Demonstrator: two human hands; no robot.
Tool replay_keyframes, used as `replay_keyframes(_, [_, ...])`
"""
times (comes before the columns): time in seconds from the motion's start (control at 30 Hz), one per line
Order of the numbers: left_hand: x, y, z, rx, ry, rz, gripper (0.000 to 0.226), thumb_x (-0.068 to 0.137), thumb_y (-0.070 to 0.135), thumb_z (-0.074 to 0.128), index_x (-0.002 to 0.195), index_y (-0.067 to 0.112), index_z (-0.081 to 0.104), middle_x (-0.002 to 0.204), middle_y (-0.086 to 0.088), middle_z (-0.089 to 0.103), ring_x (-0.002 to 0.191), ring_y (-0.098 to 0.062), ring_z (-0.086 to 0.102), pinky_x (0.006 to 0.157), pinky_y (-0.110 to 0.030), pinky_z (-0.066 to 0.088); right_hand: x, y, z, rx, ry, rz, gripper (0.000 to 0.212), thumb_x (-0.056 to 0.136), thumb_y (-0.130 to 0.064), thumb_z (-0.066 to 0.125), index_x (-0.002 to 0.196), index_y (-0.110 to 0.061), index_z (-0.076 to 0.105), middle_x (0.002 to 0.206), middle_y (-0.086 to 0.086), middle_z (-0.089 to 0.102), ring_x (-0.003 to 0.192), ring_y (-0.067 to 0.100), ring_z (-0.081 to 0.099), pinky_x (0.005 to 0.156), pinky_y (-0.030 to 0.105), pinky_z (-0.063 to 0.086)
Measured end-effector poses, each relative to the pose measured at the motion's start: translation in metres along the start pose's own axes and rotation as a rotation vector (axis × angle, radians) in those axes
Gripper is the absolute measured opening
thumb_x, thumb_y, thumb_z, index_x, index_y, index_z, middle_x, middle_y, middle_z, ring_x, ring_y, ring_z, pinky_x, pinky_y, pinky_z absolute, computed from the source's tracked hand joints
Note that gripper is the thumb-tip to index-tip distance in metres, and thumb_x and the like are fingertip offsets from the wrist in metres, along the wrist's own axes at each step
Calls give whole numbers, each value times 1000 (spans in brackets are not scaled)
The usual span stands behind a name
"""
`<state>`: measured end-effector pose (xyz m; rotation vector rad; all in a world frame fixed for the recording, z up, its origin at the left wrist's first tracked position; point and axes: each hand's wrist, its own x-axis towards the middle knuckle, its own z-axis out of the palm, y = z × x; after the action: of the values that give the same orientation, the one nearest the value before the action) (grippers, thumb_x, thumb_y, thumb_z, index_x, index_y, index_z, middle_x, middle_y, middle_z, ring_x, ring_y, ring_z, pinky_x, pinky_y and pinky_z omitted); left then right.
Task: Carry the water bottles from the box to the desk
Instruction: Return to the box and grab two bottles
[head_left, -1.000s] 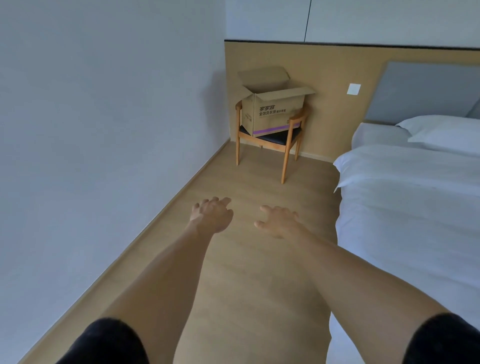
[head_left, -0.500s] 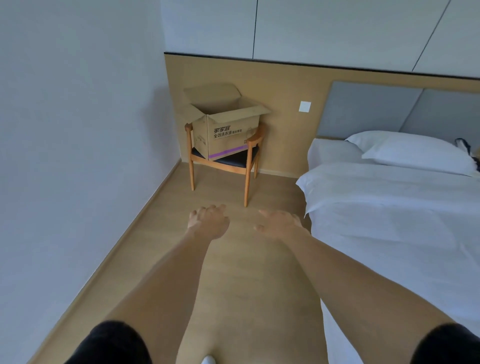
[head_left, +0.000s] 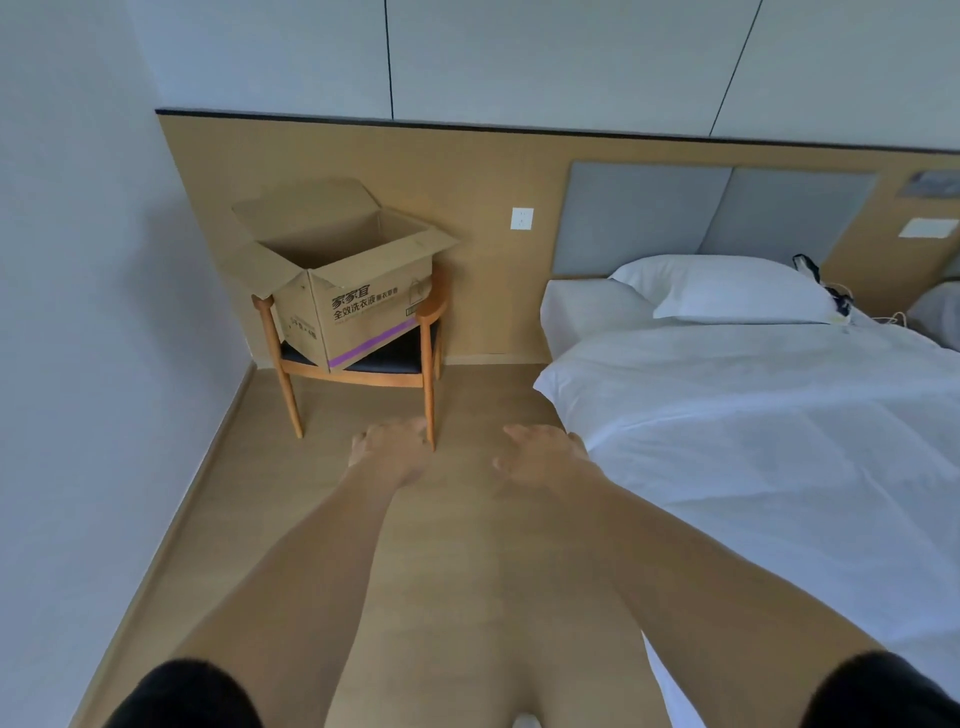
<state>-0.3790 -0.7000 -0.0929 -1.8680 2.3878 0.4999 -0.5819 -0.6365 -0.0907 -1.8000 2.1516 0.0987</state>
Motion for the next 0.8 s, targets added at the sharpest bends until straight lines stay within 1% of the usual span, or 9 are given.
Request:
replay_keyframes(0.2, [85,-4,-12,16,8,19,44,103,38,41,146,32,44,143,-6,54,131,-30,49,107,-50,39,85,-3,-12,35,-17,6,63,96,-54,43,153,-32,31,148,5,48,138,27,41,116,49,30])
replay_keyframes(0.27, [118,-9,-21,28,18,9,46,102,38,41,148,33,42,145,-6,53,132,-30,49,108,-51,38,123,-6,-19,23,-19,-24,60,96,-54,43,151,-31,34,146,7,49,136,28,43,114,49,32])
replay_keyframes(0.33, [152,-14,-32,59,16,-20,44,103,36,38,146,32,42,143,-6,53,130,-30,50,106,-50,38,163,-9,-29,0,-26,-60,57,97,-53,44,147,-27,39,143,7,52,133,29,46,110,48,34])
replay_keyframes(0.4, [188,-19,-46,64,32,-55,42,103,33,37,144,30,44,141,-6,55,128,-29,51,105,-49,38,204,-13,-45,-13,-29,-95,56,97,-53,44,146,-26,39,142,8,53,132,29,47,108,48,34])
replay_keyframes(0.53, [258,-21,-81,22,99,-120,44,103,31,42,147,31,43,141,-5,55,129,-28,49,109,-46,36,282,-17,-83,-13,-11,-170,55,99,-53,43,147,-26,39,144,9,51,135,31,45,110,50,32])
replay_keyframes(0.63, [301,-13,-96,3,102,-149,42,102,30,41,144,30,44,136,-8,55,122,-30,51,104,-46,42,332,-20,-106,1,1,-201,53,99,-51,44,145,-26,41,143,8,53,135,30,45,111,50,31])
replay_keyframes(0.73, [337,-5,-101,18,79,-161,39,101,29,42,139,27,45,129,-8,56,114,-28,53,97,-44,42,373,-24,-117,-8,-7,-229,50,99,-52,45,141,-26,44,137,6,57,130,29,50,108,48,35])
replay_keyframes(0.8, [362,-3,-107,12,93,-166,40,100,30,43,140,26,45,129,-8,57,115,-28,53,97,-43,42,398,-26,-124,10,3,-241,50,98,-54,45,140,-27,45,135,6,58,128,29,51,106,47,38])
